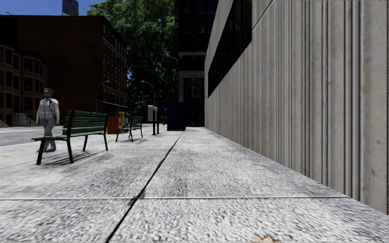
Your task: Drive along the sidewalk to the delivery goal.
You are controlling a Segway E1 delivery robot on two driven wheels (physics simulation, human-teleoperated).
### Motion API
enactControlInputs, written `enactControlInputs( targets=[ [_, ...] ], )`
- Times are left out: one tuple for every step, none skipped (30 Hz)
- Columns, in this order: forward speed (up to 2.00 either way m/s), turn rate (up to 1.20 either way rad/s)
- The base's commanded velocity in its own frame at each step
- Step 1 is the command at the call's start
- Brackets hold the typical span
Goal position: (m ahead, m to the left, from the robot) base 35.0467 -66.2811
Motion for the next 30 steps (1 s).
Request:
enactControlInputs(
  targets=[
    [2.00, 0.00],
    [2.00, 0.00],
    [2.00, 0.00],
    [2.00, 0.00],
    [2.00, 0.00],
    [2.00, 0.00],
    [2.00, 0.00],
    [2.00, 0.00],
    [2.00, 0.00],
    [2.00, 0.00],
    [2.00, 0.00],
    [2.00, 0.00],
    [2.00, 0.00],
    [2.00, 0.00],
    [2.00, 0.00],
    [2.00, 0.00],
    [2.00, 0.00],
    [2.00, 0.00],
    [2.00, 0.00],
    [2.00, 0.00],
    [2.00, 0.00],
    [2.00, 0.00],
    [2.00, 0.00],
    [2.00, 0.00],
    [2.00, 0.00],
    [2.00, 0.00],
    [2.00, 0.00],
    [2.00, 0.00],
    [2.00, 0.00],
    [2.00, 0.00]
  ],
)
